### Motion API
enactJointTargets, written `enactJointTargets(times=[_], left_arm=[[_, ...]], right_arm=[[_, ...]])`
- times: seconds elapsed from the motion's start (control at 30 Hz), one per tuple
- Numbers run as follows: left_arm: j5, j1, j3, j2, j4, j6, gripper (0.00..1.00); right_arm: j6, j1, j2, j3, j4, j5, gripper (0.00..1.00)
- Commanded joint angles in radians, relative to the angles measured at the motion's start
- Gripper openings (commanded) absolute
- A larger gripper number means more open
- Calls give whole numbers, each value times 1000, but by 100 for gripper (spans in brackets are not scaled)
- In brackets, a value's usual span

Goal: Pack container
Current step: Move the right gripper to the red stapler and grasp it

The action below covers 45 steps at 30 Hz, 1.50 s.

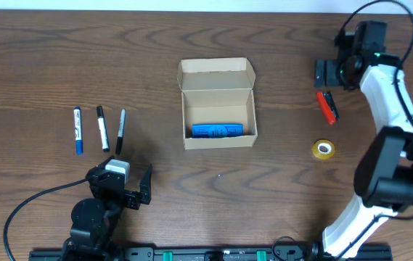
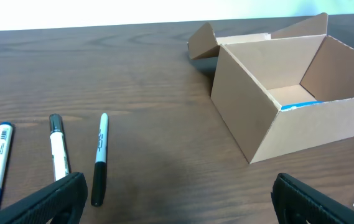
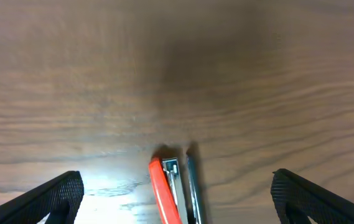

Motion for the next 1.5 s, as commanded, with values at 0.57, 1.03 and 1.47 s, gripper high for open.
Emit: enactJointTargets(times=[0.57, 1.03, 1.47], left_arm=[[-12, -2, -22, -6, -3, -4, 95], [-12, -2, -22, -6, -3, -3, 95], [-12, -2, -22, -6, -3, -3, 95]], right_arm=[[-61, -37, 143, -31, -39, -17, 99], [-67, -37, 145, -76, -12, 6, 90], [-67, -37, 167, -76, 2, 9, 77]])
